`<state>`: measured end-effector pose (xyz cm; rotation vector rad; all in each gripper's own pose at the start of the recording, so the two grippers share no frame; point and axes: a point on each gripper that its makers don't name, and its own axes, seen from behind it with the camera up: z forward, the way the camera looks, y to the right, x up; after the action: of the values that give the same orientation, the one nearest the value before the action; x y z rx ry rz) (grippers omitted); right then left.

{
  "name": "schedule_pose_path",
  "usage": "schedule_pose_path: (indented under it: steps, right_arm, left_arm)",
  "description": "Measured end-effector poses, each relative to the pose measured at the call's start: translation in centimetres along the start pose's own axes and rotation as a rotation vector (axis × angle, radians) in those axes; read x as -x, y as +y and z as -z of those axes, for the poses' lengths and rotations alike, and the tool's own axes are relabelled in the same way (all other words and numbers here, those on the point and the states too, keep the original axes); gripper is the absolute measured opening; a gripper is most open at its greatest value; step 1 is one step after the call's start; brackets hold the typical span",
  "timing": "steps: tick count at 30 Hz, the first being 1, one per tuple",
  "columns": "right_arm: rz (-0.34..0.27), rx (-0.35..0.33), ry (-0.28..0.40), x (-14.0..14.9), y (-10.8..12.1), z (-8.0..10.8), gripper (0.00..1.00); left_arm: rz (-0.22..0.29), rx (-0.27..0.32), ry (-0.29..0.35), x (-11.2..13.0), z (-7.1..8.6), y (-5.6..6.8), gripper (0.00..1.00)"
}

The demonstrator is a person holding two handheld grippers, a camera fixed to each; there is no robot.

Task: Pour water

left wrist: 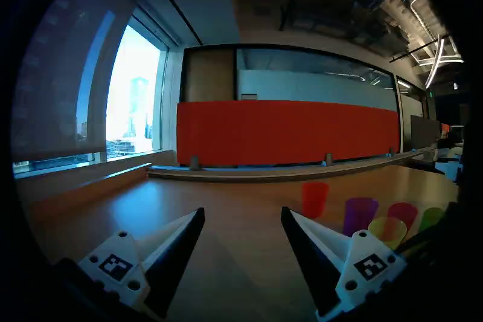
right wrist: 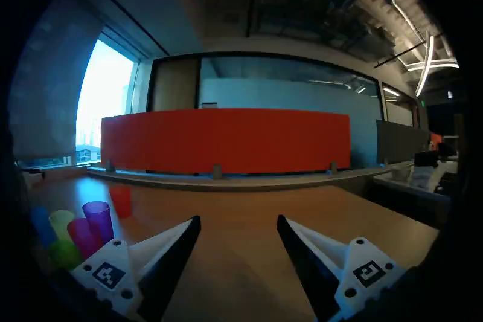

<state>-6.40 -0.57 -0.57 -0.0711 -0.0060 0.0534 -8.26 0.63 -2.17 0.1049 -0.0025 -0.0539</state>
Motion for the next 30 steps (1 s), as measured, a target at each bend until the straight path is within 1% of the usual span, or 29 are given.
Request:
schedule_pose_path:
  steps: [10,13,30]
  right_arm:
    - [-0.002,-0.002,-0.002,0.13,0.01,0.07,0.98]
    - [-0.001,-0.002,-0.002,0.11,0.02,0.08,1.00]
    - [-0.002,-0.002,-0.003,0.06,-0.09,0.13,1.00]
  left_arm:
    - [0.000,0.000,0.000,-0.01,0.05,0.02,0.93]
    - [0.000,0.000,0.000,-0.01,0.06,0.01,0.93]
    - [0.000,0.000,0.000,0.01,0.03,0.01,0.93]
